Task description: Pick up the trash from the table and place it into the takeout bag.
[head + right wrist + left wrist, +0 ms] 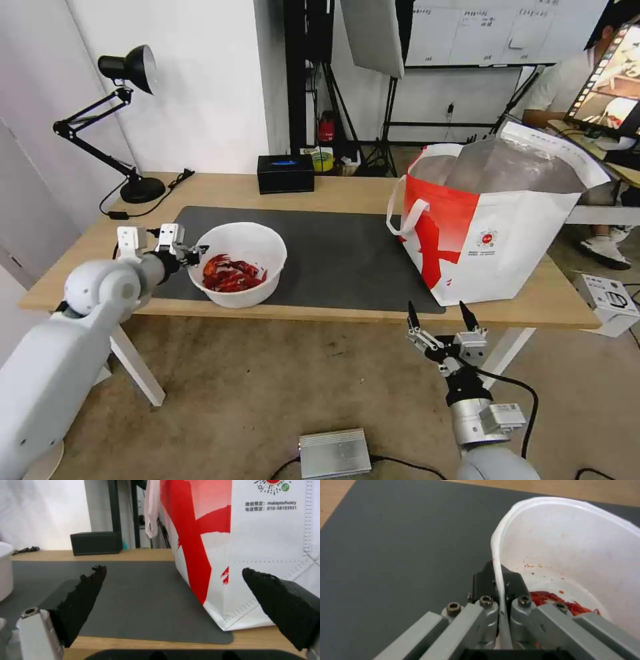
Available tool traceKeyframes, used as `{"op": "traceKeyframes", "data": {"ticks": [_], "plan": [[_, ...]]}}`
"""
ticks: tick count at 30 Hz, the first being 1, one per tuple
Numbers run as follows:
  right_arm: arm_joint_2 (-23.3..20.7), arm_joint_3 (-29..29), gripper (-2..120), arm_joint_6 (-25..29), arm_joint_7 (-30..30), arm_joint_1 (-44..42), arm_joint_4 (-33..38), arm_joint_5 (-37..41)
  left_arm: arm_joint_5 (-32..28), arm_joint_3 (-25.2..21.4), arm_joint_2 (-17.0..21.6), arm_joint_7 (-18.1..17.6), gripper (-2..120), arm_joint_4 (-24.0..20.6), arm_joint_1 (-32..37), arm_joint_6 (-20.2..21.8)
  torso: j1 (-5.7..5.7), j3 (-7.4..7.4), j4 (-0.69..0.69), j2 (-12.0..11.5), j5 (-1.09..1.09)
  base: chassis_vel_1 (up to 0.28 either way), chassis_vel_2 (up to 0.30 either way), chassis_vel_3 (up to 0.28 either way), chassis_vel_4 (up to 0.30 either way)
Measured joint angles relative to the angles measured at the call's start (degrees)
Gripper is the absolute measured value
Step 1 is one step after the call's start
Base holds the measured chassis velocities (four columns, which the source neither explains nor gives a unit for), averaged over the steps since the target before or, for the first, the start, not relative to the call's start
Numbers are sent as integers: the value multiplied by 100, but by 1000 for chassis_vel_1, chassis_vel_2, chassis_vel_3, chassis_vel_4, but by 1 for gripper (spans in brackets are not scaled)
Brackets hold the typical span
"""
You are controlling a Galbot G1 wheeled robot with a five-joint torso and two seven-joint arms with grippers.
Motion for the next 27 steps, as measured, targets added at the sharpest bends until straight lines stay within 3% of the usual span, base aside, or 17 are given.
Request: {"op": "traceKeyframes", "data": {"ticks": [5,12,27], "plan": [[0,0,100,0,0,0,0,0,-273,-235,-1,-81,0,-286,268,-2,0,0,0,0,0,0,0,0,0],[0,0,100,0,0,0,0,0,-966,-608,2,-325,0,-1039,727,-8,0,0,0,0,1,0,0,0,0],[0,0,100,0,0,0,0,0,-1007,-225,-417,-315,0,-1722,698,-14,0,0,-1,0,1,0,0,0,0]]}}
